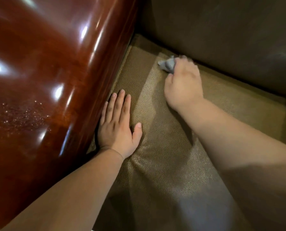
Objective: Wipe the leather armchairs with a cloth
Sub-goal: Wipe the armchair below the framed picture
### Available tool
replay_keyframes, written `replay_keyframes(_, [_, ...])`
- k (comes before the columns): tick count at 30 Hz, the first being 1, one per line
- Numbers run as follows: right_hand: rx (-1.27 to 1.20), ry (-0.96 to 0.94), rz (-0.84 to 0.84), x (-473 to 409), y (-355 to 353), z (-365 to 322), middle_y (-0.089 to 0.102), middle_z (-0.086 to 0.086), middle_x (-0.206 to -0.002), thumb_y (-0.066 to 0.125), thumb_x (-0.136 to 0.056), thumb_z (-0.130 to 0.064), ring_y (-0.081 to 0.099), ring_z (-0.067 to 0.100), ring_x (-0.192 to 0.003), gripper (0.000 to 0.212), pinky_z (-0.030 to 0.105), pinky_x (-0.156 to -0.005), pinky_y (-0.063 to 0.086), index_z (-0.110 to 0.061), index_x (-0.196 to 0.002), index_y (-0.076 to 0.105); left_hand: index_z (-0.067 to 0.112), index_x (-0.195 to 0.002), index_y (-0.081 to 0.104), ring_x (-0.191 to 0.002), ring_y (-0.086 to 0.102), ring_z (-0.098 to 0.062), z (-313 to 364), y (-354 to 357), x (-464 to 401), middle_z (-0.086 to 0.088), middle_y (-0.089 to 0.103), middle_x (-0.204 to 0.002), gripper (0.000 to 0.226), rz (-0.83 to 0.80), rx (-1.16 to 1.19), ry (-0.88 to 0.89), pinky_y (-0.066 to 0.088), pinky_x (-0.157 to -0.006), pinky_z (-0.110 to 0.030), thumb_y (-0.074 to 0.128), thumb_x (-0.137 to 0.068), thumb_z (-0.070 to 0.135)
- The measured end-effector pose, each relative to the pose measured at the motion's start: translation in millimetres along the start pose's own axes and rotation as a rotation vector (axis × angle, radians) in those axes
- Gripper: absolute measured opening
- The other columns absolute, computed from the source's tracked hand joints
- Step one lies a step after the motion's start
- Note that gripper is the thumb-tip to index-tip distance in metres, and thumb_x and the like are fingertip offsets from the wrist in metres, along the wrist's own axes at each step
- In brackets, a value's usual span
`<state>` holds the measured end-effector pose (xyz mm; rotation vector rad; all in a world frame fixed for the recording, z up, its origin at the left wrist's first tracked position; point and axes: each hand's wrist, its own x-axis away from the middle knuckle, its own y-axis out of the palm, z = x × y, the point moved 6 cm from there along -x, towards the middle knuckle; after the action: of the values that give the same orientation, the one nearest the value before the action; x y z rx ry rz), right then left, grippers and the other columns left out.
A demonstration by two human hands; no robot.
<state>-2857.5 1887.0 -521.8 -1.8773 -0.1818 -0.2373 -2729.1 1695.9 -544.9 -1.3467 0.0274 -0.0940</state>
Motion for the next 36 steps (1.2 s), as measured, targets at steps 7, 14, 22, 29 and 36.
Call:
replay_keyframes(7, [0.014, -0.390, -0.220, 32.0, 1.4, -12.0, 0.024, 0.007, -0.171, 0.049, -0.093, -0.018, 0.017, 0.021, -0.159, 0.069, 0.038, -0.130, 0.012, -0.013, -0.160, 0.033, 0.005, -0.168, 0.017, -0.164, 0.006, -0.026, 1.4, -6.2, -0.3, -0.010, 0.008, -0.177, 0.094, -0.037, 0.024, -0.052, 0.004, -0.132, -0.040, 0.045, -0.091, 0.051])
replay_keyframes(14, [0.060, -0.142, 0.002, -10.4, 9.3, -54.7, 0.048, 0.022, -0.149, 0.043, -0.089, -0.032, 0.043, 0.039, -0.137, 0.061, 0.045, -0.119, 0.030, -0.004, -0.143, 0.049, 0.008, -0.169, 0.013, -0.164, 0.001, -0.023, -1.1, -0.1, 0.7, -0.008, 0.006, -0.178, 0.094, -0.066, 0.005, -0.058, 0.007, -0.133, -0.043, 0.043, -0.092, 0.052])
replay_keyframes(22, [0.077, -0.367, -0.133, -32.6, 6.5, -43.8, 0.037, 0.020, -0.162, 0.046, -0.103, -0.023, 0.033, 0.034, -0.151, 0.058, 0.040, -0.126, 0.024, -0.006, -0.157, 0.036, 0.007, -0.169, 0.011, -0.164, 0.000, -0.022, -0.3, 0.4, 1.3, -0.009, 0.005, -0.178, 0.096, -0.071, 0.018, -0.060, 0.005, -0.133, -0.041, 0.042, -0.091, 0.053])
replay_keyframes(29, [0.128, -0.569, -0.185, 18.1, 16.3, -86.7, 0.027, 0.016, -0.169, 0.053, -0.091, -0.022, 0.021, 0.032, -0.157, 0.073, 0.042, -0.127, 0.014, -0.007, -0.160, 0.035, 0.003, -0.168, 0.010, -0.164, 0.006, -0.027, 1.9, -2.9, 1.5, -0.014, 0.008, -0.177, 0.094, -0.085, 0.027, -0.046, 0.013, -0.132, -0.047, 0.037, -0.093, 0.054])
replay_keyframes(36, [0.119, -0.473, -0.209, 42.2, -6.9, 6.1, 0.024, 0.011, -0.171, 0.047, -0.097, -0.019, 0.019, 0.027, -0.159, 0.067, 0.042, -0.130, 0.013, -0.012, -0.162, 0.030, 0.006, -0.169, 0.009, -0.164, 0.000, -0.024, -0.8, -1.4, 3.9, -0.010, 0.003, -0.178, 0.092, -0.109, 0.008, -0.044, 0.000, -0.132, -0.039, 0.033, -0.096, 0.057])
